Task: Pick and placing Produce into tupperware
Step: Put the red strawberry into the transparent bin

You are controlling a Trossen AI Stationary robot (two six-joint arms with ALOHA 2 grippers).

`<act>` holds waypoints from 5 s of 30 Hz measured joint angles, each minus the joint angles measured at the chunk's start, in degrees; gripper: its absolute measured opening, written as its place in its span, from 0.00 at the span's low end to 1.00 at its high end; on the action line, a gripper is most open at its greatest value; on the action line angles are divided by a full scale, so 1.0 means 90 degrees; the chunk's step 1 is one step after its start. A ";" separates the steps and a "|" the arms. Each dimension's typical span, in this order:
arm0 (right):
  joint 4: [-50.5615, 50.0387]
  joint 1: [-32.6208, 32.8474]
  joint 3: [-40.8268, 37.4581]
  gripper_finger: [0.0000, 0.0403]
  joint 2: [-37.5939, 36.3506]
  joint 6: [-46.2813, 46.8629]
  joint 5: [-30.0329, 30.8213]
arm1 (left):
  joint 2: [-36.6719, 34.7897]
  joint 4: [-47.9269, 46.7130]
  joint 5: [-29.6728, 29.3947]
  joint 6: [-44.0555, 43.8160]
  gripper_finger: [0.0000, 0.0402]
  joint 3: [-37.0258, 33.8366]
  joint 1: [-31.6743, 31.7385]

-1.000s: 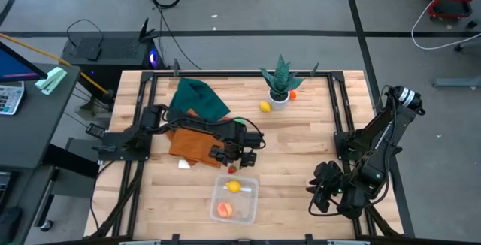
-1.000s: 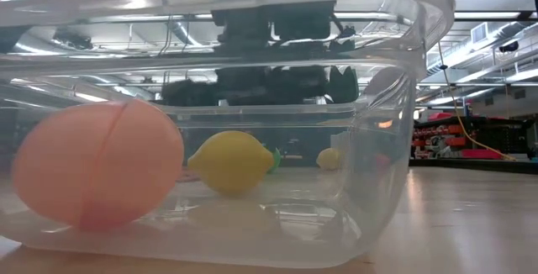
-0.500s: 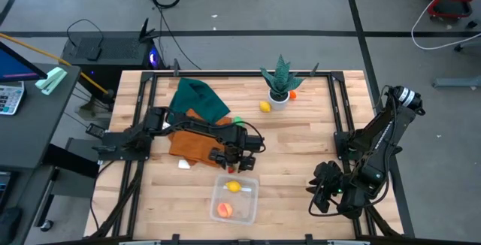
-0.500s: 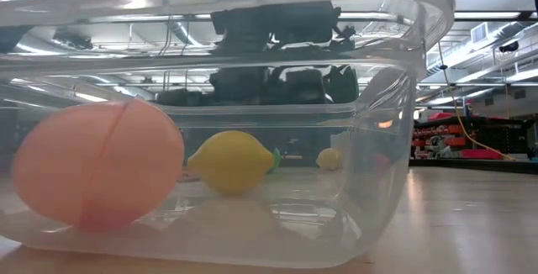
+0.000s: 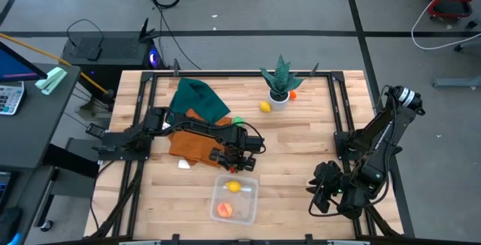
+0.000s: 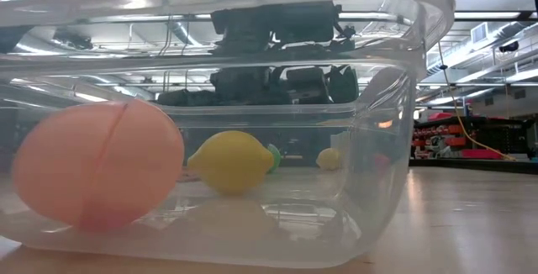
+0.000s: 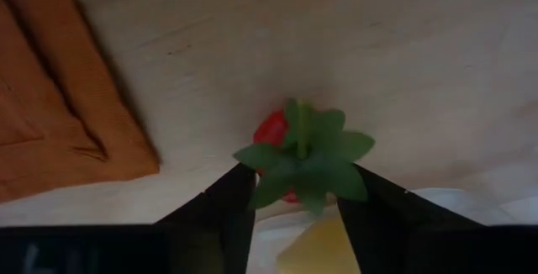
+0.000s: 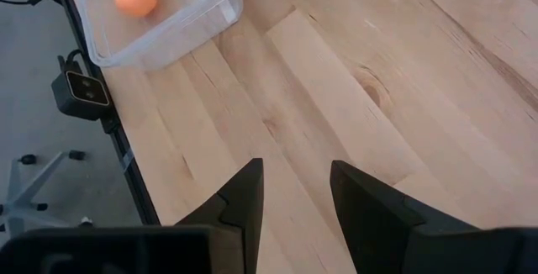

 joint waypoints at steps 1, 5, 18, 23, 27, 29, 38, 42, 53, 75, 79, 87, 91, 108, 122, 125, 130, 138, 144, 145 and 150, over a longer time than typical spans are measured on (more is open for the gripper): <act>0.0000 0.0000 0.0000 0.27 0.0000 0.0000 0.0000 | 0.0000 0.0000 0.0002 0.0000 0.39 0.0000 0.0002; 0.0000 0.0000 -0.0002 0.27 0.0000 0.0000 0.0000 | 0.0000 0.0005 0.0003 0.0090 0.34 0.0000 0.0002; 0.0000 0.0000 -0.0002 0.27 0.0000 0.0002 0.0041 | 0.0000 0.0024 -0.0090 0.0171 0.21 0.0000 0.0001; 0.0000 0.0000 -0.0002 0.27 0.0000 0.0002 0.0041 | 0.0000 0.0030 -0.0106 0.0219 0.16 0.0000 0.0005; 0.0000 0.0000 0.0000 0.27 0.0000 0.0002 0.0044 | 0.0000 0.0029 -0.0112 0.0241 0.13 0.0000 0.0002; 0.0000 0.0000 -0.0002 0.27 0.0000 -0.0009 0.0044 | 0.0000 0.0029 -0.0112 0.0239 0.13 0.0000 0.0002; 0.0000 0.0000 -0.0002 0.27 0.0000 -0.0043 0.0046 | 0.0000 0.0027 -0.0142 0.0331 0.33 0.0000 0.0005; 0.0000 0.0000 0.0000 0.27 0.0000 -0.0051 0.0046 | 0.0000 0.0031 -0.0361 0.0333 0.48 0.0000 0.0002; 0.0000 0.0000 0.0000 0.27 0.0000 -0.0147 0.0049 | -0.0016 0.0316 -0.0960 0.0312 0.70 0.0002 -0.0005; -0.0002 -0.0005 0.0000 0.27 0.0000 -0.0211 0.0049 | -0.0019 0.0306 -0.1462 0.0339 0.44 0.0005 0.0002; -0.0002 -0.0005 -0.0001 0.27 0.0000 -0.0211 0.0049 | -0.0019 0.0323 -0.1455 0.0343 0.39 0.0005 0.0007; -0.0002 -0.0005 -0.0002 0.27 0.0000 -0.0211 0.0049 | 0.0015 0.0042 -0.1556 0.0811 0.42 0.0607 0.0058; -0.0002 -0.0005 -0.0002 0.27 0.0000 -0.0209 0.0049 | 0.0015 -0.0361 -0.1552 0.1143 0.40 0.1155 0.0092; -0.0002 0.0005 -0.0002 0.27 -0.0002 -0.0209 0.0034 | -0.0002 -0.1585 -0.1208 0.1701 0.38 0.3349 -0.0668; 0.0000 0.0263 -0.0002 0.27 -0.0002 -0.0194 -0.0017 | -0.0010 -0.1742 -0.2043 -0.0264 0.39 0.3330 -0.1975; 0.0000 0.0296 -0.0001 0.27 -0.0002 -0.0185 -0.0018 | -0.0010 -0.1739 -0.2258 -0.0777 0.40 0.3330 -0.2176; 0.0000 0.0296 -0.0001 0.27 -0.0002 -0.0178 -0.0032 | -0.0010 -0.1744 -0.2513 -0.1631 0.40 0.3327 -0.2449; 0.0000 0.0296 -0.0002 0.27 -0.0002 -0.0180 -0.0031 | 0.0172 -0.1892 -0.2618 -0.2529 0.39 0.3318 -0.2618; 0.0002 0.0296 -0.0002 0.27 -0.0002 -0.0206 -0.0029 | 0.0583 -0.1777 -0.2637 -0.2647 0.40 0.3322 -0.2647; 0.0002 0.0296 -0.0002 0.27 -0.0002 -0.0206 -0.0029 | 0.0641 -0.1784 -0.2637 -0.2640 0.39 0.3320 -0.2647; 0.0004 0.0296 -0.0002 0.27 -0.0002 -0.0206 -0.0027 | 0.0913 -0.1811 -0.2662 -0.2624 0.40 0.3322 -0.2642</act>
